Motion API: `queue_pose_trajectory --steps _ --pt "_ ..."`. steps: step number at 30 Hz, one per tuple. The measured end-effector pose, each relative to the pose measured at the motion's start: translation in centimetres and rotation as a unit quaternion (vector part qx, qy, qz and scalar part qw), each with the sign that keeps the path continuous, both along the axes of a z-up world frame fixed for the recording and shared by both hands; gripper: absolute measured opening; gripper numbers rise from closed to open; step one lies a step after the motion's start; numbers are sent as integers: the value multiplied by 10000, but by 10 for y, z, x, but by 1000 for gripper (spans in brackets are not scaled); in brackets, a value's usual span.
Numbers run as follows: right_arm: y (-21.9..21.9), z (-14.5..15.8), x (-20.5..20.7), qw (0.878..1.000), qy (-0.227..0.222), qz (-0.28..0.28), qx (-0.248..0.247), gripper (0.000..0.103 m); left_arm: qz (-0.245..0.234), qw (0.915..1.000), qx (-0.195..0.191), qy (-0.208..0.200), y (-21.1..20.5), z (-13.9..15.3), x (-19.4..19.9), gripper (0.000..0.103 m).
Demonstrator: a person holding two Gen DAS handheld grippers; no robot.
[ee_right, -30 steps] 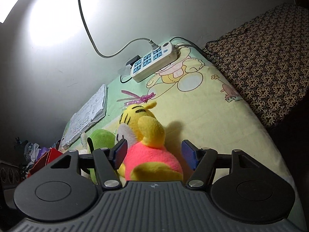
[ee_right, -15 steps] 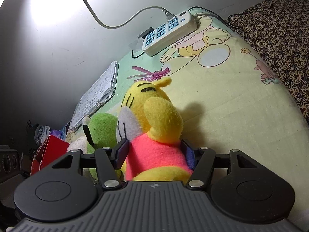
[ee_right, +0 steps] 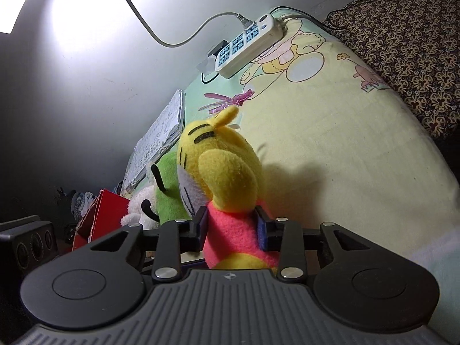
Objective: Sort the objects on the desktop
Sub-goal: 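Lift the yellow tiger with the right gripper and carry it to the box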
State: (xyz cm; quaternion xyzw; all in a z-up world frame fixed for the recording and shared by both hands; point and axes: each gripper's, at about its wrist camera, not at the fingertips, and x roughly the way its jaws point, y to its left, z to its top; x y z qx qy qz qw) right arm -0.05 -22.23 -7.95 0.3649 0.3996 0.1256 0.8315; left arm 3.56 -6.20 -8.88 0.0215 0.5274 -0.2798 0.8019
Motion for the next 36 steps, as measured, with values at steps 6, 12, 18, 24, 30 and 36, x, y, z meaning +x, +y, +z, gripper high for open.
queue_pose_trajectory --steps 6,12,18,24,30,36 --pt "0 4 -29 9998 83 -151 114 35 -278 9992 63 -264 -1 11 -33 58" --pt "16 0 -55 9996 291 -39 27 35 -512 9984 81 -235 16 11 -65 59" --pt "26 -8 -59 9990 424 -15 -157 46 -490 9983 238 -182 27 -1 -76 71" --pt "34 -13 -48 9970 413 293 -590 63 -96 9996 -163 -204 46 10 -65 81" --pt "35 -21 -37 9963 635 459 -352 60 203 9982 -520 216 49 -6 -45 80" --pt "38 -11 -45 9969 490 524 -316 50 105 9980 -614 69 44 0 -51 75"
